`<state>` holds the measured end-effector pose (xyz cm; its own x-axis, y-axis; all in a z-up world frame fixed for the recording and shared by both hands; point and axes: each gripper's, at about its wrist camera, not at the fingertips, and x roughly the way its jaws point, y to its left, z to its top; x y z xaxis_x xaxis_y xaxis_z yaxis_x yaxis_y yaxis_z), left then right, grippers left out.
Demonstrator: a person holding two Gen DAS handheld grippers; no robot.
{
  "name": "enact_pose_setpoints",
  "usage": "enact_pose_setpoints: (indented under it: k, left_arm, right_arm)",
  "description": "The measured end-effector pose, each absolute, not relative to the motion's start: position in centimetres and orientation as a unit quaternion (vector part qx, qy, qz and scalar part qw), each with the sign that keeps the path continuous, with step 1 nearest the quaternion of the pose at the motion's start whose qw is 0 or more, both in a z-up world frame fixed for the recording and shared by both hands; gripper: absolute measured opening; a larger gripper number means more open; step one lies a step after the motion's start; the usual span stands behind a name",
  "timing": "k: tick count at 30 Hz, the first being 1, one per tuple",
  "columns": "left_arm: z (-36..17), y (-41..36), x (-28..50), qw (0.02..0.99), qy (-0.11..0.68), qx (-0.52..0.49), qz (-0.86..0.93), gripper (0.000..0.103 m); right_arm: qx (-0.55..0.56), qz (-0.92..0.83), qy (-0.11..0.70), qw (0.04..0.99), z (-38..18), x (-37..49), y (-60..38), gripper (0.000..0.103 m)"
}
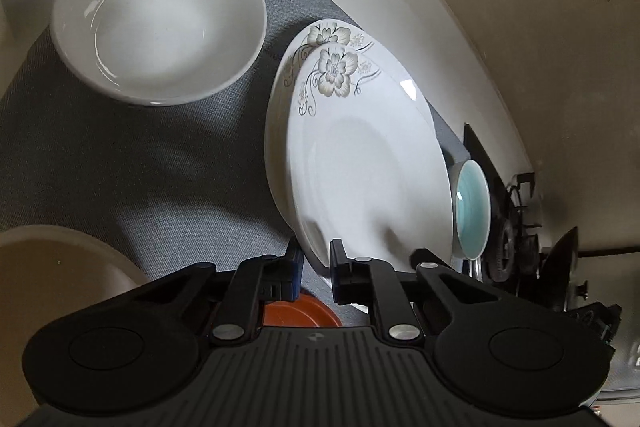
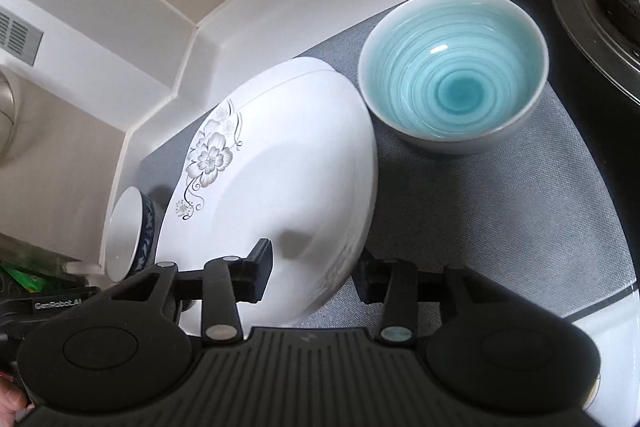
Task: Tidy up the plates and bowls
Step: 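Lower the held plate onto the other white floral plate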
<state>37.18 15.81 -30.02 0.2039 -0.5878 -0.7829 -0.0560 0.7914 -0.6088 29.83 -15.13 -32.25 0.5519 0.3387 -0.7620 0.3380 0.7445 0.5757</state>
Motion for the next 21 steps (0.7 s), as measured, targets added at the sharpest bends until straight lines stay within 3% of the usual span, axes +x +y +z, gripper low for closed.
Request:
enact_pose_setpoints:
  k: [7, 8, 11, 21]
  left_arm:
    - [-30.5, 15.9, 37.4, 0.725, 0.606, -0.272, -0.18, 0.015]
    - [-30.6, 15.9, 37.5, 0.724, 0.607, -0.273, -0.18, 0.015]
    - [-30.7, 15.7, 37.8, 0.724, 0.609, -0.268, -0.183, 0.015]
    - [-30.0, 15.7, 36.8, 0.74, 0.598, -0.249, -0.183, 0.016]
  right_arm:
    - [0.371, -0.001, 0.47, 0.801, -31.9, 27.8, -16.2, 0.046]
    - [0.369, 0.004, 0.468, 0.803, -32.1, 27.8, -16.2, 0.029]
    - [0.368, 0.005, 0.459, 0.809, -32.0, 28.3, -16.3, 0.015]
    - [0.354, -0.002, 0.457, 0.816, -32.4, 29.0, -15.2, 0.015]
